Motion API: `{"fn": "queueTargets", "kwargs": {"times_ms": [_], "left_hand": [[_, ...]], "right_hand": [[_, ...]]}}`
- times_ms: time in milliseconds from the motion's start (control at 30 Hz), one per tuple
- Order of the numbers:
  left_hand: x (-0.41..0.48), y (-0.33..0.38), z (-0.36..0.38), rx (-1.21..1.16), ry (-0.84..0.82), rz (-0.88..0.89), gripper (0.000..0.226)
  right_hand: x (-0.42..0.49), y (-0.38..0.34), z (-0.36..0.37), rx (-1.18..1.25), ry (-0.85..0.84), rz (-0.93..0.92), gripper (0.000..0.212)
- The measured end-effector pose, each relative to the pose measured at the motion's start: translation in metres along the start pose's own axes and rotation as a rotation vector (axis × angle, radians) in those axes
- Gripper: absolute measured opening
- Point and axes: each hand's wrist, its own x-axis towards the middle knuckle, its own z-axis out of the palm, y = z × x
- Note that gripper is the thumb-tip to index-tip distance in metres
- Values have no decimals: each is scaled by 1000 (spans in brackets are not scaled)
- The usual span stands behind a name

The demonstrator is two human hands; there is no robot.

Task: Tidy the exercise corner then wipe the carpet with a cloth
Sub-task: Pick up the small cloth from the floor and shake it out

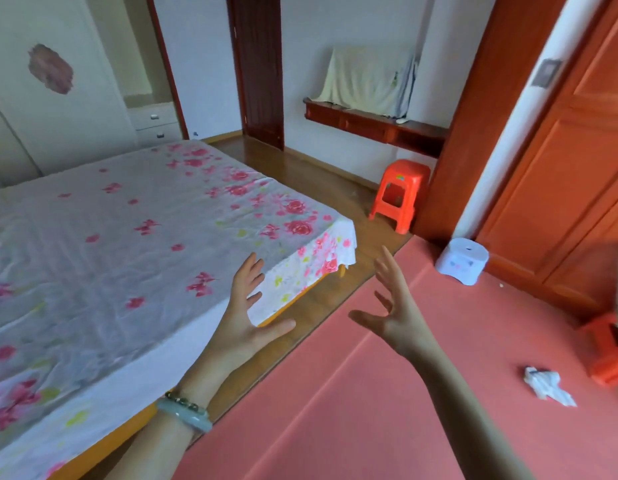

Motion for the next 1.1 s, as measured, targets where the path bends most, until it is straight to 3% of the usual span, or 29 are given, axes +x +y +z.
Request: {"fn": "queueTargets", "kwargs": {"times_ms": [433,600,867,1100], "left_hand": [[209,-32,114,-96,-373,109,103],[283,-38,157,-145,-530,145,112],[341,-42,252,-204,-703,172,104],[389,-42,368,-248,-802,193,99]], "right_hand": [[89,59,-99,-85,427,180,109],[116,68,-128,-107,599,226,108],[122,96,-186,-116,802,311,107],[132,142,-278,-116,906,354,108]]}}
